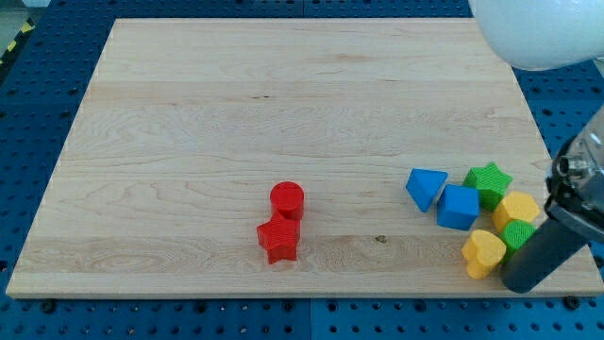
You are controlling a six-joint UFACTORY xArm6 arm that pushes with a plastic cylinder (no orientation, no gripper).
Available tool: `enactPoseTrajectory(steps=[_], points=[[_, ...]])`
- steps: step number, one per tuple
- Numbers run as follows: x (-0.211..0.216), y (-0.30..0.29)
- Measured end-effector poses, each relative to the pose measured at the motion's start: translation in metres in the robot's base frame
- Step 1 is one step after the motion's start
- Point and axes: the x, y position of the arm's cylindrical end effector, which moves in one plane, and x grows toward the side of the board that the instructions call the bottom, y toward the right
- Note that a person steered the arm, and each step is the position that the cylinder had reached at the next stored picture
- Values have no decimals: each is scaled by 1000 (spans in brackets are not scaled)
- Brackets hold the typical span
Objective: Push the blue cube to the top of the blue triangle
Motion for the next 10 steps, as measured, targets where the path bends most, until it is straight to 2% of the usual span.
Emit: enactPoseTrajectory(steps=[4,10], points=[[0,-96],[-8,-53]])
